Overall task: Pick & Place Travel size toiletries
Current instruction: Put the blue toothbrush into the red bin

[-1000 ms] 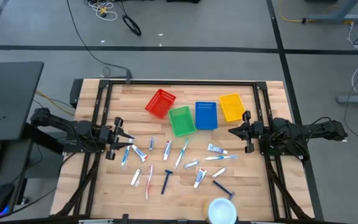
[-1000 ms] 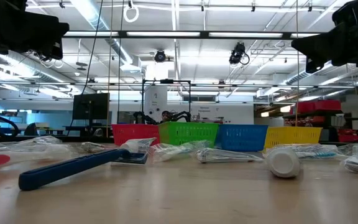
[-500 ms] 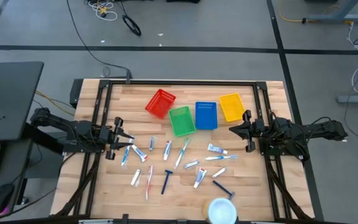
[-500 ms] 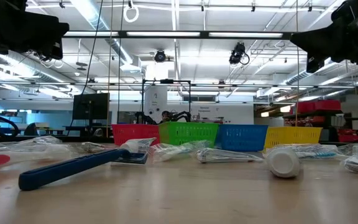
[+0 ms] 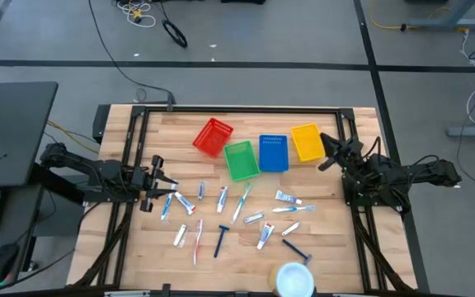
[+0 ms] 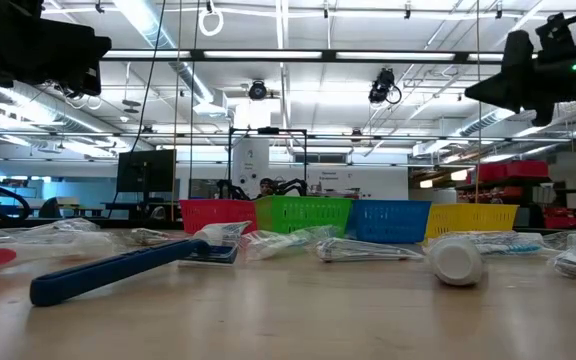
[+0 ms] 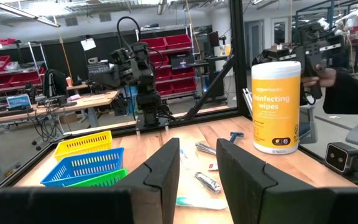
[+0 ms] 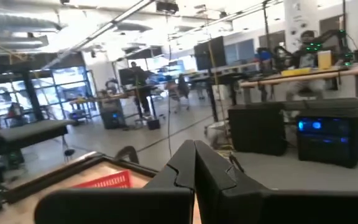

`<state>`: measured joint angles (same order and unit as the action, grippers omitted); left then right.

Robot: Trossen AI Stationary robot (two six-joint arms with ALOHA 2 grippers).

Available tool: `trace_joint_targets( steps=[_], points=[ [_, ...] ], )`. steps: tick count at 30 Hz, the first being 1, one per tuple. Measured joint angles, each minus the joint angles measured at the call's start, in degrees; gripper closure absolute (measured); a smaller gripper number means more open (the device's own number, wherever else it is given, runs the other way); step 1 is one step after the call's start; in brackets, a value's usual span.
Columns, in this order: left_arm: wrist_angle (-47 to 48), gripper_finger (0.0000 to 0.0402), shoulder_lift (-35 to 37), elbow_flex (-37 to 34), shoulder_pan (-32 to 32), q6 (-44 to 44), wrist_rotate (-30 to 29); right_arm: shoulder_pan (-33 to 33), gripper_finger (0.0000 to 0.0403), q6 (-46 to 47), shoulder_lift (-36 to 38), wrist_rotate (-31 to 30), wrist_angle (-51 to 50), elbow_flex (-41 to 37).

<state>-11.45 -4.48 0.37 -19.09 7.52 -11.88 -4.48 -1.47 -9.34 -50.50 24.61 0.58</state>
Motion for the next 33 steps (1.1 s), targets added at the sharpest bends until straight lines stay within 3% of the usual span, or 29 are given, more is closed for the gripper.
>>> trace_joint_targets(
  steps=[10,14,19,24,27,33],
  points=[
    [-0.01,0.0287,-0.01,0.01,0.00,0.38,-0.04,-0.01,0.0400,-0.05,-0.03,2.90,1.36,0.00],
    [-2.42,0.0287,-0.01,0.01,0.00,-0.26,0.13,-0.01,0.0400,-0.05,-0.03,7.07,1.47,0.00],
    [-6.89,0.0287,0.01,0.01,0.00,-11.46,6.29,-0.01,0.0400,0.66,-0.18,13.11,1.39,0.00],
    [-8.98,0.0287,0.01,0.01,-0.02,-15.48,11.26,-0.01,0.0400,1.07,-0.38,13.16,1.41,0.00],
    [-8.72,0.0287,-0.01,-0.01,-0.02,-15.01,7.23,-0.01,0.0400,1.24,-0.38,13.16,1.48,0.00],
    [-5.30,0.0280,-0.07,2.09,0.05,-18.09,-11.52,-0.01,0.0400,1.24,-0.44,13.14,4.73,0.00]
  ],
)
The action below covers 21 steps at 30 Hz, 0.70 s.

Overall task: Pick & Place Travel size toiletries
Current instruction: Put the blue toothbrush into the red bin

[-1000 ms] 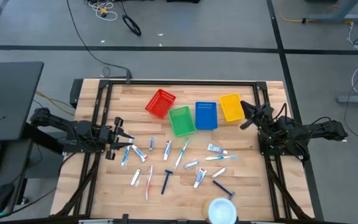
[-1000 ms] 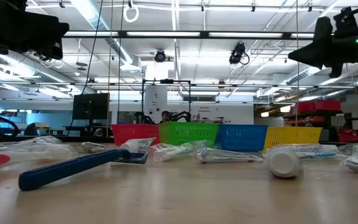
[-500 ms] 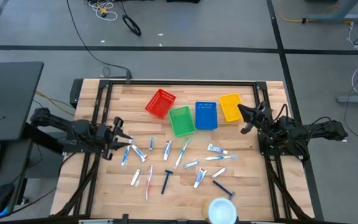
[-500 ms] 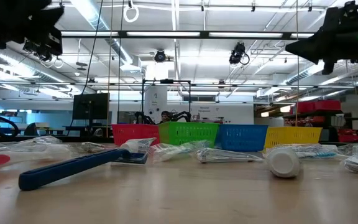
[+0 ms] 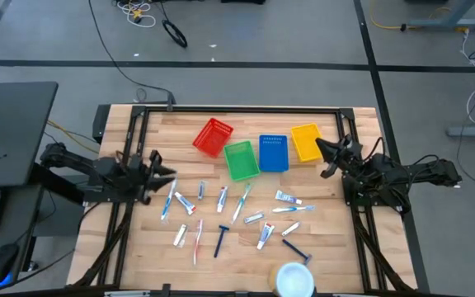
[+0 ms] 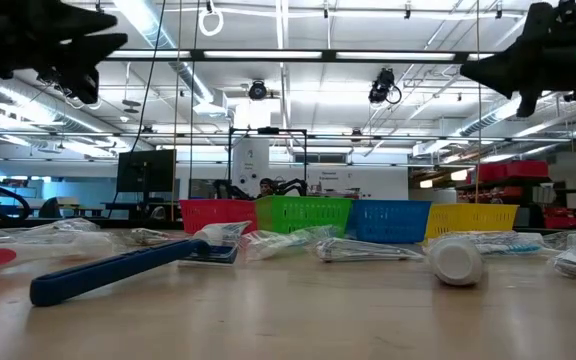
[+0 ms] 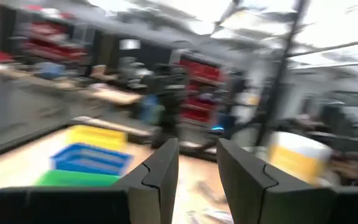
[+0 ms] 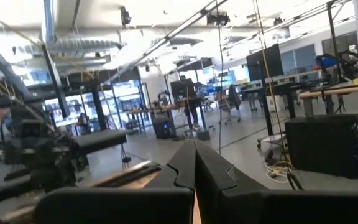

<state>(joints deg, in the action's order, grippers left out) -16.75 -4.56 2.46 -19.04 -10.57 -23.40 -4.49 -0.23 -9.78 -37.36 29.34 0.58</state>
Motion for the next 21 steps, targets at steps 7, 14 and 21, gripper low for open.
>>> trace_joint_targets(
  steps=[7,14,21],
  points=[
    [22.11,0.0252,-4.90,13.08,-0.03,2.20,-10.14,0.02,0.0400,-0.01,-2.75,4.51,5.51,0.00],
    [46.54,0.0229,-15.01,23.54,-0.03,-17.68,-13.18,0.00,0.0400,-0.64,-10.34,8.02,12.83,3.41],
    [54.43,0.0215,-23.27,24.52,-0.03,-34.63,-10.35,0.02,0.0400,-0.68,-23.76,5.96,6.82,11.51]
  ],
)
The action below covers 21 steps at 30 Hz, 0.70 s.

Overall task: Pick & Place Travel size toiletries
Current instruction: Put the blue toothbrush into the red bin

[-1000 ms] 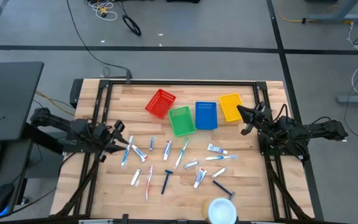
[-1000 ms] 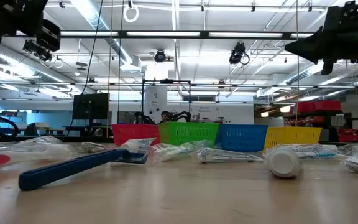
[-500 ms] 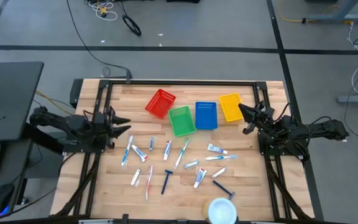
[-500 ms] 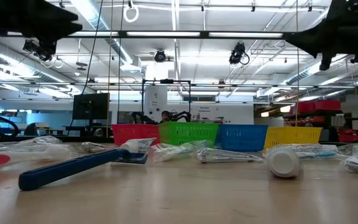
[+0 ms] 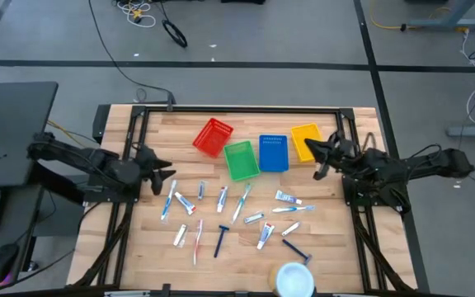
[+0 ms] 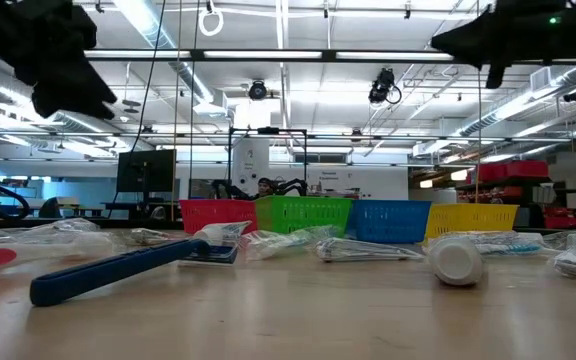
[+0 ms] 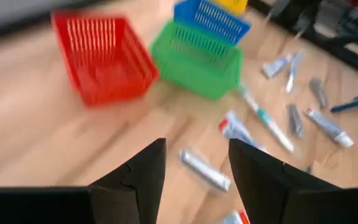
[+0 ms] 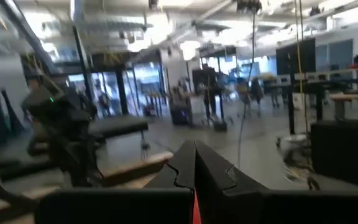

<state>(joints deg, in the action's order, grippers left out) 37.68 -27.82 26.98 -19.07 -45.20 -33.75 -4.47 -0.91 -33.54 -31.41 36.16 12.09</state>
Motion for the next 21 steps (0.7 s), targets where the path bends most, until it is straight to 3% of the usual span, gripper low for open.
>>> trace_joint_targets(
  steps=[8,16,21],
  points=[
    [6.08,0.0215,-9.17,-0.02,-0.02,-13.63,3.27,2.40,0.0394,-3.40,-13.17,-1.75,-0.84,4.45],
    [8.13,0.0215,-19.18,-0.02,-0.02,-26.29,5.69,10.11,0.0353,1.29,-21.72,11.51,-4.37,8.07],
    [8.11,0.0218,-25.16,-0.02,-0.04,-31.41,10.41,14.03,0.0322,6.44,-26.01,12.53,-5.08,8.21]
  ],
)
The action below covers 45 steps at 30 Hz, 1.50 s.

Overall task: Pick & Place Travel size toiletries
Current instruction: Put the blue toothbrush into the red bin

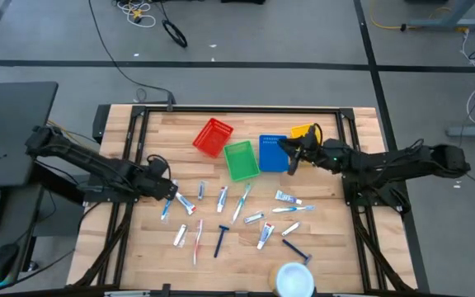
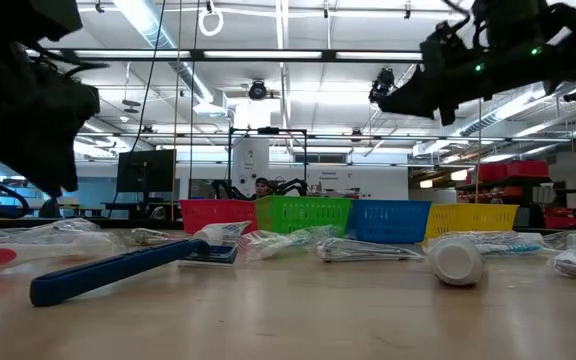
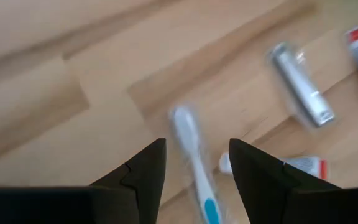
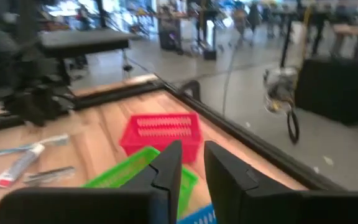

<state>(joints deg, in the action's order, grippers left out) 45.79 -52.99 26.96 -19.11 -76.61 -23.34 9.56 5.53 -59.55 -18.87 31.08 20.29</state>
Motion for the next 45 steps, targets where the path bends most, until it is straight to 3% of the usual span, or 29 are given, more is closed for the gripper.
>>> trace_joint_targets(
  steps=[6,12,21,27,34,40,45],
  points=[
    [-1.16,0.0231,-6.18,0.00,-0.01,-8.07,5.60,3.10,0.0283,1.78,-3.07,3.93,-0.04,0.00],
    [-6.47,0.0242,-11.09,0.00,-0.04,-9.60,7.64,4.51,0.0256,1.78,-4.26,4.46,-0.10,0.00],
    [-6.38,0.0249,-17.27,0.03,-0.05,-11.28,9.49,4.58,0.0251,1.76,-4.18,4.52,1.92,0.02],
    [-6.06,0.0296,-18.65,0.21,-0.04,-12.24,9.97,4.58,0.0251,1.67,-4.15,4.52,3.99,0.02],
    [-6.16,0.0363,-18.50,0.19,-0.07,-13.92,8.36,4.58,0.0251,1.58,-4.15,4.52,4.02,0.02],
    [-1.79,0.0363,-18.14,3.55,-0.02,-13.21,5.31,4.58,0.0251,1.58,-4.15,4.56,4.36,0.02],
    [4.43,0.0356,-17.88,9.23,1.26,-10.97,-2.31,4.58,0.0251,1.56,-4.15,4.55,4.72,0.02]
  ],
)
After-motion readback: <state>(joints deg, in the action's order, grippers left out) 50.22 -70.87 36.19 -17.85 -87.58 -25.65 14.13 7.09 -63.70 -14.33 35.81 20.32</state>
